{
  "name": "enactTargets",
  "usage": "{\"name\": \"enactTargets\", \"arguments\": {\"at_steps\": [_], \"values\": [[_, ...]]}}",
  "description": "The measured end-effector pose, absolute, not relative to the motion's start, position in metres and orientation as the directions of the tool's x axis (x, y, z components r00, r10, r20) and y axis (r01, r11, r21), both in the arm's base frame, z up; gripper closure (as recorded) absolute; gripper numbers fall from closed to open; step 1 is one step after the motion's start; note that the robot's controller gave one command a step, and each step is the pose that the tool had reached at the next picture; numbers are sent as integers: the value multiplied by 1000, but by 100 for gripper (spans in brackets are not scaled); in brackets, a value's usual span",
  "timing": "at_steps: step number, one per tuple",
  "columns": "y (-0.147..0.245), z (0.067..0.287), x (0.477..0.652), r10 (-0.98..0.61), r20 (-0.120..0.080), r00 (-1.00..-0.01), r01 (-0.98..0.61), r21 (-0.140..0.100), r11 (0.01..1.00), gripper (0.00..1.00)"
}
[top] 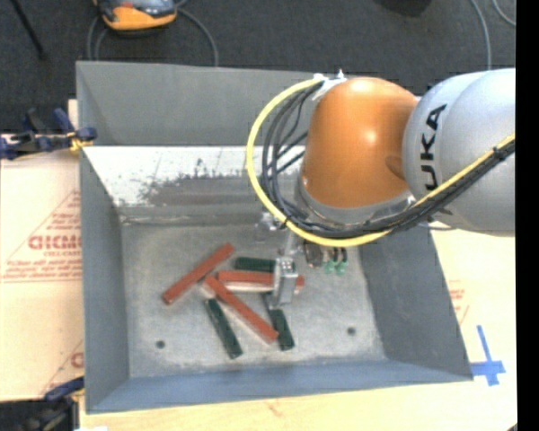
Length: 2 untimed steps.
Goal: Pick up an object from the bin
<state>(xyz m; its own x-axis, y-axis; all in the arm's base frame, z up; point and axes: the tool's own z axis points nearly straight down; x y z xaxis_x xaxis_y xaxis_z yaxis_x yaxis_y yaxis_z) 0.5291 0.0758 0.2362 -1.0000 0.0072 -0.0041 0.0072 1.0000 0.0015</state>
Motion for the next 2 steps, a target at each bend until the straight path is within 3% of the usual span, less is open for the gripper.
{"name": "enactTargets", "arguments": {"at_steps": [1, 2], "values": [[76, 236, 529, 7, -4, -1000, 7, 2, 1000, 0], [66, 186, 552, 23, -12, -1000, 23, 3, 1000, 0]]}}
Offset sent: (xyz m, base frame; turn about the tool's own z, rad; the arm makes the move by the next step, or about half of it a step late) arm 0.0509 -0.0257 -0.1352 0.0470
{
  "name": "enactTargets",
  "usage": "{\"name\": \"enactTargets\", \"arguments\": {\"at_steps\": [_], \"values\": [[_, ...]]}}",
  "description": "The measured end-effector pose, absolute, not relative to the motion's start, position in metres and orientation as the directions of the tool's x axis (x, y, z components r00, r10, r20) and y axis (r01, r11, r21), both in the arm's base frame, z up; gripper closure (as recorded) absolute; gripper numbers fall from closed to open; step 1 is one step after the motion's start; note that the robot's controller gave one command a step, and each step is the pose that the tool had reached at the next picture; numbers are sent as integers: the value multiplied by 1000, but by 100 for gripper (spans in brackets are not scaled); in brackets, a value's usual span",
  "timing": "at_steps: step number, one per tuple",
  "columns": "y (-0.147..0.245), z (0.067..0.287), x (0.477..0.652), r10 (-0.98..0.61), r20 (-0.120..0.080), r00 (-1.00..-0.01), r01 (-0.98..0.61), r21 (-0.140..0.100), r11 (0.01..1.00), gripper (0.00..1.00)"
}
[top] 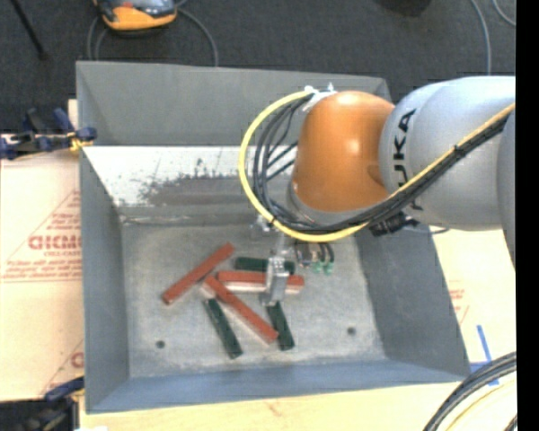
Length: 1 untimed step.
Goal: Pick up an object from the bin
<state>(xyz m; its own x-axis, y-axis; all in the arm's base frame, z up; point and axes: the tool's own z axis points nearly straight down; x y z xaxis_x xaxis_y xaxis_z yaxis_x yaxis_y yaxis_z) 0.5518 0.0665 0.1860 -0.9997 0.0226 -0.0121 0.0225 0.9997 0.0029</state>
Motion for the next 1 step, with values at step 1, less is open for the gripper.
{"name": "enactTargets", "arguments": {"at_steps": [1], "values": [[45, 124, 534, 120, -4, -993, 120, 2, 993, 0]]}}
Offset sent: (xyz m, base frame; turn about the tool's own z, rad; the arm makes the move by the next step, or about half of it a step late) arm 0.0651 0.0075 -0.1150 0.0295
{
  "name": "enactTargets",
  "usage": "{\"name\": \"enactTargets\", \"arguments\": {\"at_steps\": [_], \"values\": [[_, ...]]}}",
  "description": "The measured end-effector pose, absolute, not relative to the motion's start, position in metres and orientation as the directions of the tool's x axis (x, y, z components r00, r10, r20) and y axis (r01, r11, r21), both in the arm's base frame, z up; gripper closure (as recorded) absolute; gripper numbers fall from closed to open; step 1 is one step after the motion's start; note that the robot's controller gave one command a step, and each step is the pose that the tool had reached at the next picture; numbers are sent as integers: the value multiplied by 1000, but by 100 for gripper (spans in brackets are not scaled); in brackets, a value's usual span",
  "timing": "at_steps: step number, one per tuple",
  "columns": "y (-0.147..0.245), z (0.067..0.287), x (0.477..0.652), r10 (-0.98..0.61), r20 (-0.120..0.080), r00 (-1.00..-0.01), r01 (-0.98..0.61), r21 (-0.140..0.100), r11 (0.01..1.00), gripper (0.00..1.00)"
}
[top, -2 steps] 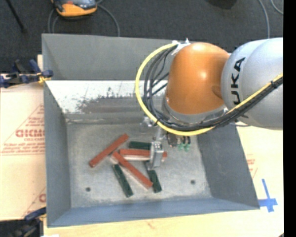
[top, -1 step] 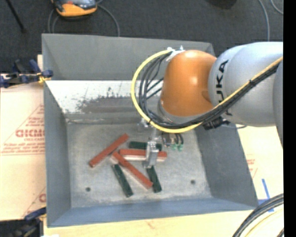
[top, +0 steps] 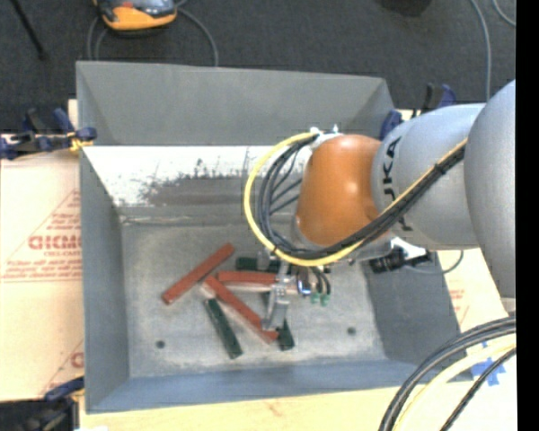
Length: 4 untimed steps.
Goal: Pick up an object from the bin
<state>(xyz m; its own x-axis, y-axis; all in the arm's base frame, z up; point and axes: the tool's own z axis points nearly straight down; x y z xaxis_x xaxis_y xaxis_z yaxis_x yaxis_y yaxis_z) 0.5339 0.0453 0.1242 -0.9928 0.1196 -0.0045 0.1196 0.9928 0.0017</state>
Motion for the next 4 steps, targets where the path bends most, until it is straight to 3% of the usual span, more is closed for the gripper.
{"name": "enactTargets", "arguments": {"at_steps": [1, 2, 3, 4], "values": [[60, 93, 584, 81, -5, -997, 81, 0, 997, 0], [44, 73, 554, 344, -12, -939, 344, 7, 939, 100], [45, 73, 554, 343, -11, -939, 343, 6, 939, 100], [87, 194, 605, 304, -4, -953, 304, 1, 953, 100]]}}
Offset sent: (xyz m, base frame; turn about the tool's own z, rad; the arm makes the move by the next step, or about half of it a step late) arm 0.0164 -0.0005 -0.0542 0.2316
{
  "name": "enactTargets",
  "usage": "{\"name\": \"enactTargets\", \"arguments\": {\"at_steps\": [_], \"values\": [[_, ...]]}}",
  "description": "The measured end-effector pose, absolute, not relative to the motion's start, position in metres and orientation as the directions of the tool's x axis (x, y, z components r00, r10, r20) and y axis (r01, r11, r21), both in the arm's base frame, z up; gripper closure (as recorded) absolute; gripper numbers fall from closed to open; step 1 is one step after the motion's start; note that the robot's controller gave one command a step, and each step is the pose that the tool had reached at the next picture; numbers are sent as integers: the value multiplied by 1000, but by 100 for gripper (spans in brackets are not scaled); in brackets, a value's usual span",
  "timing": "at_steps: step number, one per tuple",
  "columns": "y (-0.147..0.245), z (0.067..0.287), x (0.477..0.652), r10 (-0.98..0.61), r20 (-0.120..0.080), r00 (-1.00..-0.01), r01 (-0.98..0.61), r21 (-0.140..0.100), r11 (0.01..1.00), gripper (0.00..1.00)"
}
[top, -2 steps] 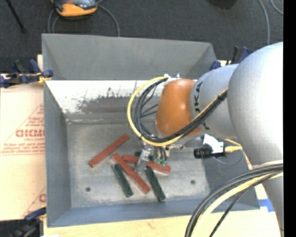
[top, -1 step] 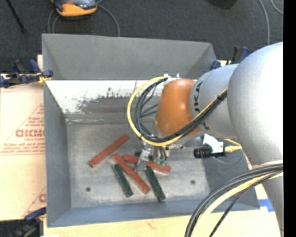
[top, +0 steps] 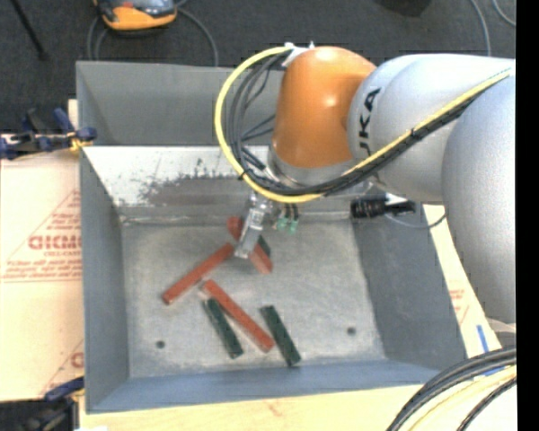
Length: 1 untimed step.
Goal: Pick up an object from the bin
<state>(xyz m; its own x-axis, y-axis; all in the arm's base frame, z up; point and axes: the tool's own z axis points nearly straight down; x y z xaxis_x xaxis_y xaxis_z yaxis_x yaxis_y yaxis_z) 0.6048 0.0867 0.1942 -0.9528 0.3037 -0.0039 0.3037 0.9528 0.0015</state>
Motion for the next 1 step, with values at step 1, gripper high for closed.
{"name": "enactTargets", "arguments": {"at_steps": [1], "values": [[87, 194, 605, 303, -3, -953, 303, 1, 953, 100]]}}
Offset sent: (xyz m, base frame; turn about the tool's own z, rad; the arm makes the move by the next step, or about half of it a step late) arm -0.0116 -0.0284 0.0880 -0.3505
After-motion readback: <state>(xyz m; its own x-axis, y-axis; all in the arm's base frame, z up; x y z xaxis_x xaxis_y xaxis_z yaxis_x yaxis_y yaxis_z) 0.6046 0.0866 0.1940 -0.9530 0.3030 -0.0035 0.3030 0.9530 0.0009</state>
